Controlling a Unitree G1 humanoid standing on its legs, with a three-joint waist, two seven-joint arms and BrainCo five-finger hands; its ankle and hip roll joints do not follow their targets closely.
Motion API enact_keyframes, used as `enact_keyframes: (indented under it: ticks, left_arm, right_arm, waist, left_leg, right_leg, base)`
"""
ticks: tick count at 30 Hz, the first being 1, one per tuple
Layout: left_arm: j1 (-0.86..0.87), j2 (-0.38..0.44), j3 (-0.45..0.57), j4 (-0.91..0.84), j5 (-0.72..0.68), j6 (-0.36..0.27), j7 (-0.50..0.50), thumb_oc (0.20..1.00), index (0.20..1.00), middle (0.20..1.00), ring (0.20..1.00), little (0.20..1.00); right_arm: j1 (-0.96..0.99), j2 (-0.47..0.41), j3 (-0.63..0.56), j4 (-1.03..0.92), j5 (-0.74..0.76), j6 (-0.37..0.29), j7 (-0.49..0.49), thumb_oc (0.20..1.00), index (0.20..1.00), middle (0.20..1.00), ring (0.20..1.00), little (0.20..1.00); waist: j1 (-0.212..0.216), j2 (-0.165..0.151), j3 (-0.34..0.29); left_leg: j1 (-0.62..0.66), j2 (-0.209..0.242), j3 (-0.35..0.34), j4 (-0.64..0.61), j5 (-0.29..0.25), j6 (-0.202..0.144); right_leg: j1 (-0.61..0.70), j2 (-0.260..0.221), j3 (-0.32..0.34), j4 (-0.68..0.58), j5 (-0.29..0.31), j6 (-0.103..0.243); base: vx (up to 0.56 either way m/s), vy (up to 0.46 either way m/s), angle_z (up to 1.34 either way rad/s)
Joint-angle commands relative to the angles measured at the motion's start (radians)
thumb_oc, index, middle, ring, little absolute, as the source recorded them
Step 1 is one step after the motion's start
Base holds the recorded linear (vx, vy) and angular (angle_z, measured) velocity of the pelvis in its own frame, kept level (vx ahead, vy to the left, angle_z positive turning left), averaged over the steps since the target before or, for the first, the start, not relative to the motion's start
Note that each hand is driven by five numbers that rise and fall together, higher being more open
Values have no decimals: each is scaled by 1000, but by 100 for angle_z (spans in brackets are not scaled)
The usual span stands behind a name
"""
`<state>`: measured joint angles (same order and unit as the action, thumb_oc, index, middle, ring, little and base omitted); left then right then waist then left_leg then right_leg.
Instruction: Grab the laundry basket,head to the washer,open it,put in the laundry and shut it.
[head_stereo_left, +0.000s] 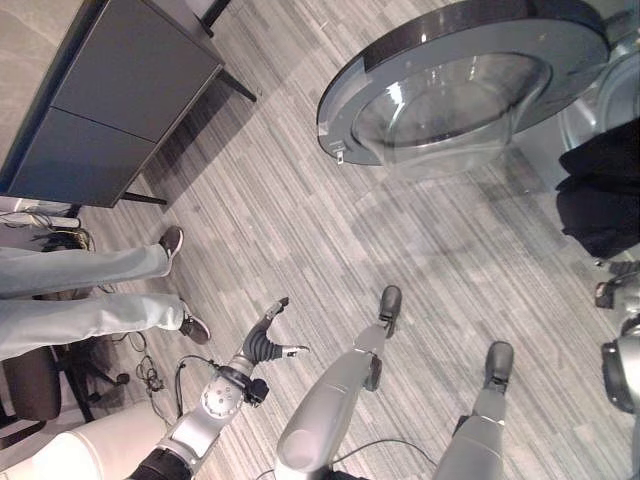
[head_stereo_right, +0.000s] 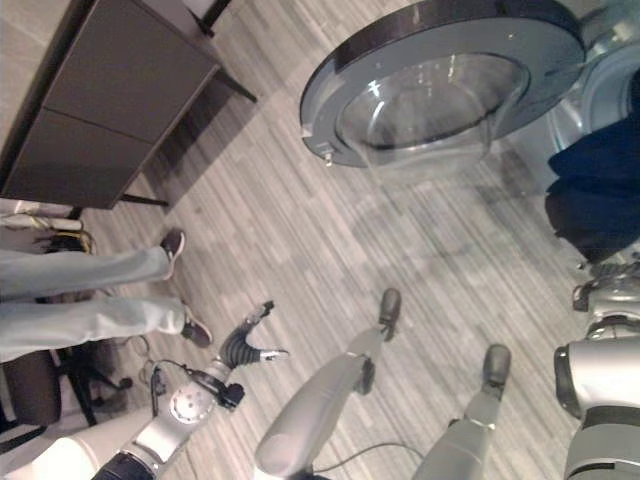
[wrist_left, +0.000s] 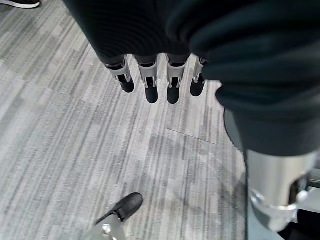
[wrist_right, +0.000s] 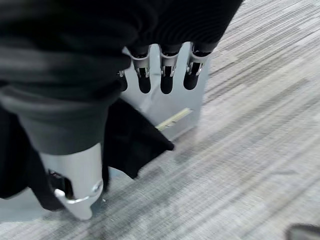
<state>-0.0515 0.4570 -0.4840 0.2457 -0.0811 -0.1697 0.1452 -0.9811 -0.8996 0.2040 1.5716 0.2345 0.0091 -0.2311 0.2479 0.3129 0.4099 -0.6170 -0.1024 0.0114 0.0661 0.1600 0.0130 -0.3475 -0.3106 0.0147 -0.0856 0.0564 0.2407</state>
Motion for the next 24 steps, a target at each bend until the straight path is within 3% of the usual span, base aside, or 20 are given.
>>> enact_keyframes:
  ticks: [1, 7, 17, 24]
  left_arm:
    - [-3, -2, 1, -39, -36, -30, 29, 1000, 1000, 1000, 1000, 1000]
    - [8, -2, 18, -40, -47, -32, 37, 1000, 1000, 1000, 1000, 1000]
    - [4, 5, 33, -44, -69, -49, 56, 1000, 1000, 1000, 1000, 1000]
    - [-17, 6, 15, -25, -77, -62, 66, 1000, 1000, 1000, 1000, 1000]
  right_arm:
    - [-52, -164, 73, -10, 10, 1, -27, 1000, 1000, 1000, 1000, 1000]
    - [-85, -206, 74, 18, 16, 13, -26, 1000, 1000, 1000, 1000, 1000]
    - [-240, -240, 157, -34, 75, -25, -61, 1000, 1000, 1000, 1000, 1000]
    - [-411, -228, 232, -81, 157, -66, -91, 1000, 1000, 1000, 1000, 1000]
  waist:
    - [-5, 30, 13]
    - [-7, 32, 12]
    - [-8, 27, 14]
    - [32, 36, -10]
  left_leg:
    - [-173, 12, -11, 73, -53, -84]
    - [-218, -2, 6, 101, -71, -76]
    - [-277, -19, 33, 126, -90, -66]
    - [-320, -39, 35, 130, -88, -67]
  right_leg:
    - [41, -79, -99, 33, -44, -5]
    - [18, -99, -103, 17, -21, 4]
    - [-22, -126, -107, -2, 12, 18]
    - [-50, -138, -128, -2, 25, 21]
  base:
    - [72, 58, 3]
    - [52, 39, -3]
    - [19, 24, -5]
    - [17, 35, 4]
